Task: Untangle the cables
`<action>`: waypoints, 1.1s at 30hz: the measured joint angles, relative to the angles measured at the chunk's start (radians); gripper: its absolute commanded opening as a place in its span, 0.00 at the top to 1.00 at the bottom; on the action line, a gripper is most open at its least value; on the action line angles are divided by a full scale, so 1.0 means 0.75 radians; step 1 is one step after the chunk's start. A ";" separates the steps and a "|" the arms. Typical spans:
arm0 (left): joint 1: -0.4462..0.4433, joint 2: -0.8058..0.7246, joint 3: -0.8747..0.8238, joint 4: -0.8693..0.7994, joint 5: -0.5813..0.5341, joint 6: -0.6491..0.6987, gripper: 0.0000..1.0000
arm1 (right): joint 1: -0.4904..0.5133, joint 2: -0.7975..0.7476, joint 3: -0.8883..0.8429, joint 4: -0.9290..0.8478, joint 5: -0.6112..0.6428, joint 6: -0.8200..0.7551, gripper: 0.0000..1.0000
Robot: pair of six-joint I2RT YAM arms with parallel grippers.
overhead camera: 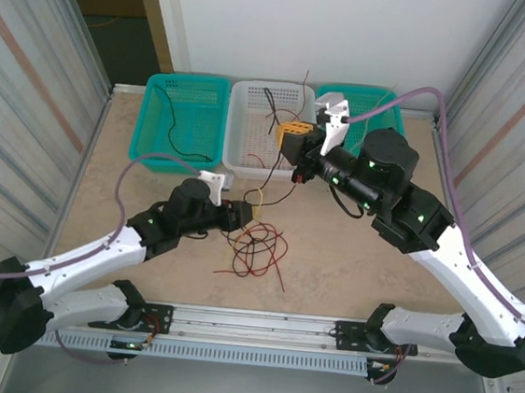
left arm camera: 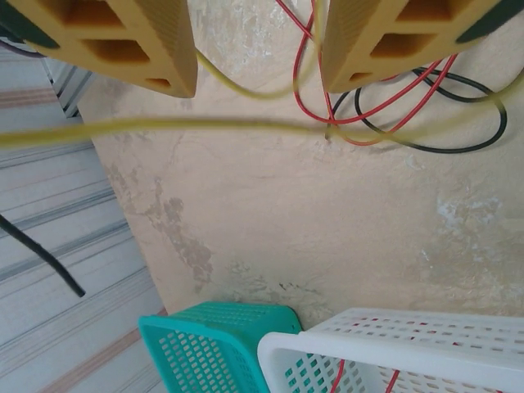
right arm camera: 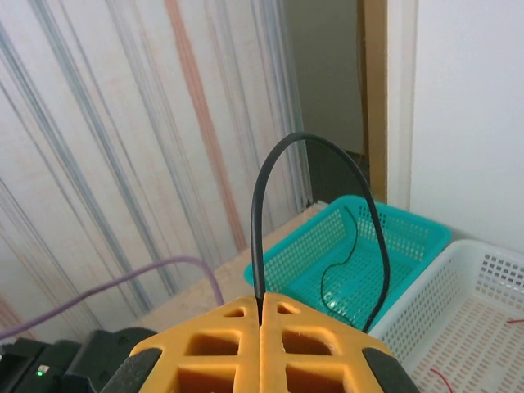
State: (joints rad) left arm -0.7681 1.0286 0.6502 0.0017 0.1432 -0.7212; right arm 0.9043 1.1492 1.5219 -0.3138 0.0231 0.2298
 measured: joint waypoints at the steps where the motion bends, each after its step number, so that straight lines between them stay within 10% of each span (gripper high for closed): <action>1: 0.000 -0.018 -0.009 0.002 0.000 -0.003 0.46 | -0.006 -0.003 -0.006 0.000 -0.003 0.009 0.94; 14: 0.000 -0.146 -0.168 0.191 0.052 -0.082 0.52 | -0.011 0.007 -0.040 0.000 -0.030 0.044 0.94; 22: 0.000 -0.209 -0.053 0.174 0.062 -0.056 0.29 | -0.012 0.025 -0.040 -0.001 -0.030 0.047 0.94; 33: -0.003 -0.105 0.143 0.013 0.031 0.004 0.28 | -0.012 0.075 -0.040 -0.001 -0.066 0.096 0.94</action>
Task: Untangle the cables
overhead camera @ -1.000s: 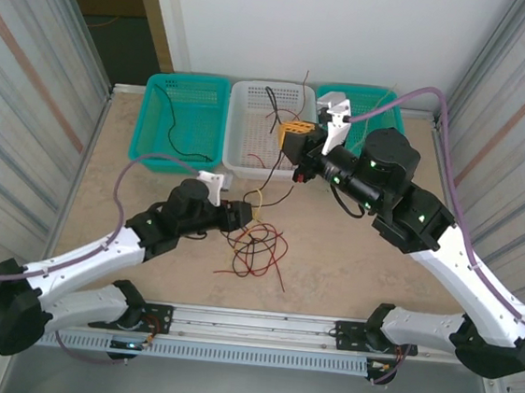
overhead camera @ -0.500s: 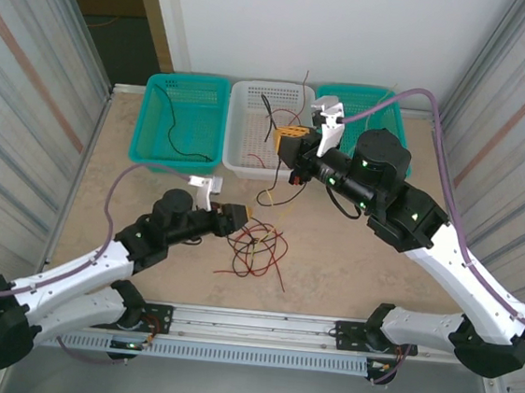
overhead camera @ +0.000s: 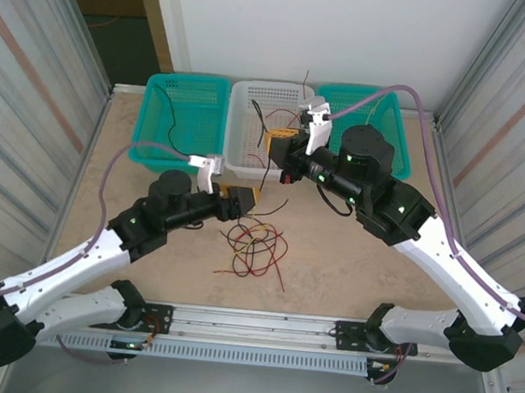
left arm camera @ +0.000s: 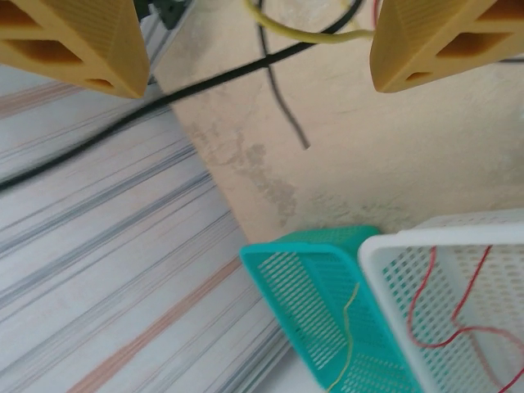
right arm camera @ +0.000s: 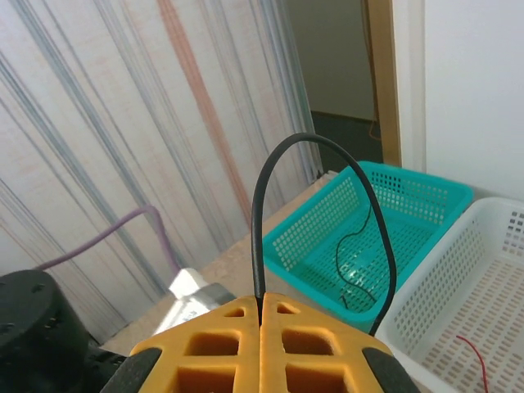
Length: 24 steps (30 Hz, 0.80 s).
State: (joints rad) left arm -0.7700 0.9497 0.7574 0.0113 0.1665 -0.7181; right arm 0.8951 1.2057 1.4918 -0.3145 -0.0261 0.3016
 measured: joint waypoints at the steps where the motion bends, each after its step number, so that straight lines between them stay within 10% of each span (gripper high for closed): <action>1: -0.006 0.021 0.012 -0.030 -0.015 0.008 0.28 | 0.000 0.002 0.000 0.001 -0.002 0.004 0.94; 13: -0.057 0.144 0.060 -0.250 -0.161 0.067 0.43 | 0.000 0.002 0.000 0.001 -0.002 0.007 0.93; 24: -0.017 0.111 0.019 -0.299 -0.269 0.035 0.83 | -0.008 0.000 0.000 -0.001 0.003 0.007 0.93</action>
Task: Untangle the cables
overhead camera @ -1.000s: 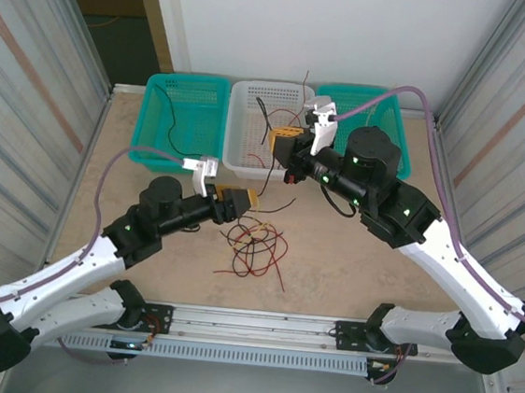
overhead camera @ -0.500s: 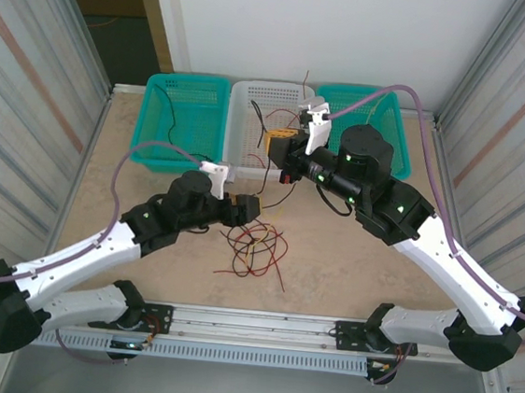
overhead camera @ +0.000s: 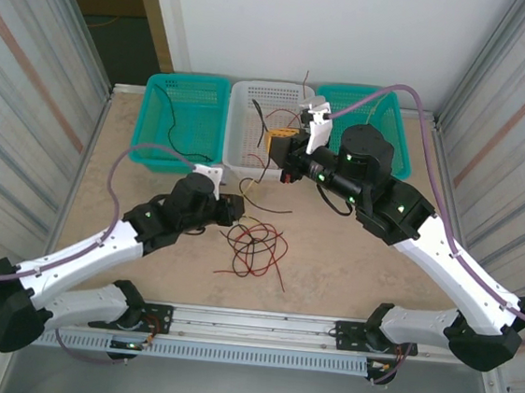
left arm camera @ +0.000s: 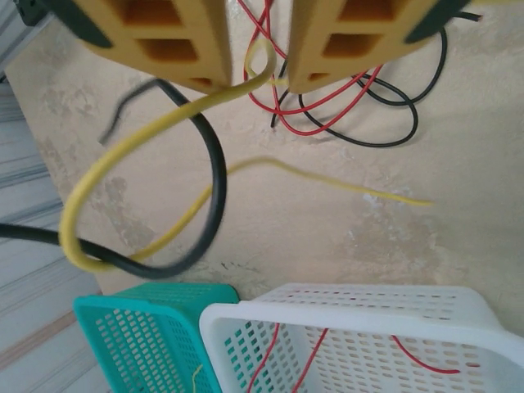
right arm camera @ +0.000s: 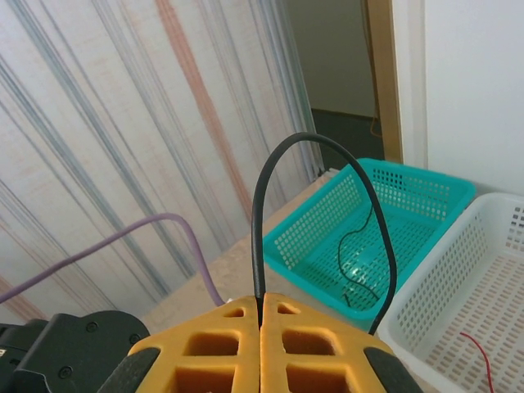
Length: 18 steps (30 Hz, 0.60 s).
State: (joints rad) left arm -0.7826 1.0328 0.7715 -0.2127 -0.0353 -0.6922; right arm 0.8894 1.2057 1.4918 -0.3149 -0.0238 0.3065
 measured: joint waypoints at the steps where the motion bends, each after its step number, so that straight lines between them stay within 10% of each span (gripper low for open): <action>1: 0.014 -0.010 -0.016 0.006 0.006 -0.005 0.86 | 0.000 -0.001 0.000 -0.001 0.000 0.001 0.93; 15: 0.119 -0.073 -0.135 0.081 0.100 -0.065 1.00 | -0.049 -0.056 -0.013 -0.011 0.010 0.001 0.93; 18: 0.130 -0.040 -0.139 0.080 0.129 -0.074 0.70 | -0.068 -0.070 -0.015 -0.011 0.009 0.001 0.93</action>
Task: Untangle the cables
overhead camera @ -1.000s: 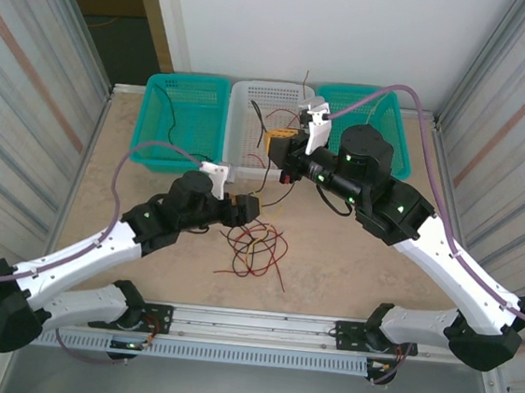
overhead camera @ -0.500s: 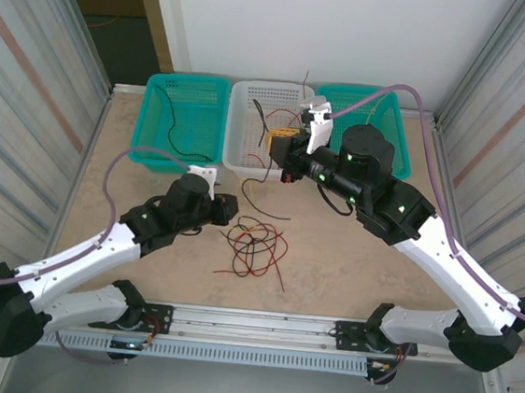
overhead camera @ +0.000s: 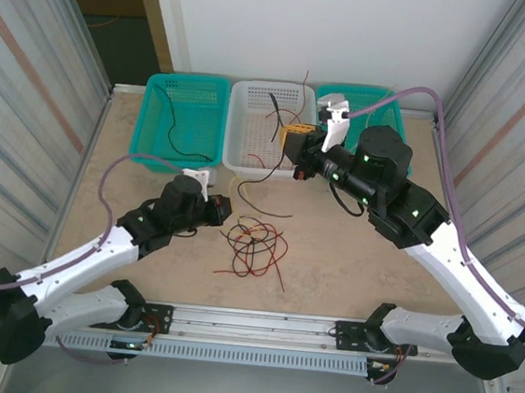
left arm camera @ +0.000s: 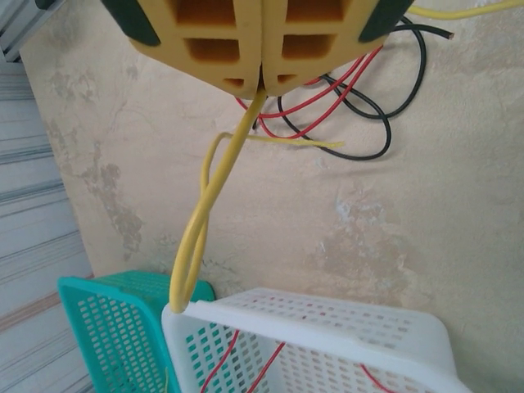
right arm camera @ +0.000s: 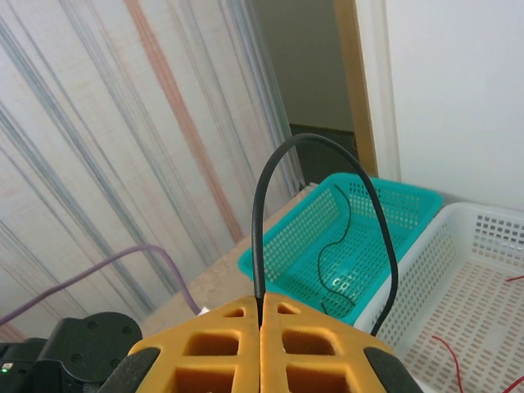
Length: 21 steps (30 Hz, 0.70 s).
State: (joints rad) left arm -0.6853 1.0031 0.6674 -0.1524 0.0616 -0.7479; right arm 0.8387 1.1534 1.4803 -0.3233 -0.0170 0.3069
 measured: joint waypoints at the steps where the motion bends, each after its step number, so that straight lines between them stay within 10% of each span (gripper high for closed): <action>1: 0.013 0.016 -0.003 -0.001 0.022 -0.007 0.58 | -0.005 -0.003 -0.001 0.000 0.000 0.000 0.93; 11: 0.130 -0.224 0.001 -0.084 0.125 -0.035 0.23 | -0.081 -0.004 -0.057 -0.003 -0.044 0.043 0.92; 21: 0.130 -0.195 0.151 -0.040 0.286 0.137 0.23 | -0.116 0.123 -0.057 0.012 -0.245 0.172 0.93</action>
State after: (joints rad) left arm -0.5880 0.8566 0.7803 -0.1822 0.2760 -0.6453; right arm 0.7517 1.2457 1.4376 -0.3141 -0.2008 0.4358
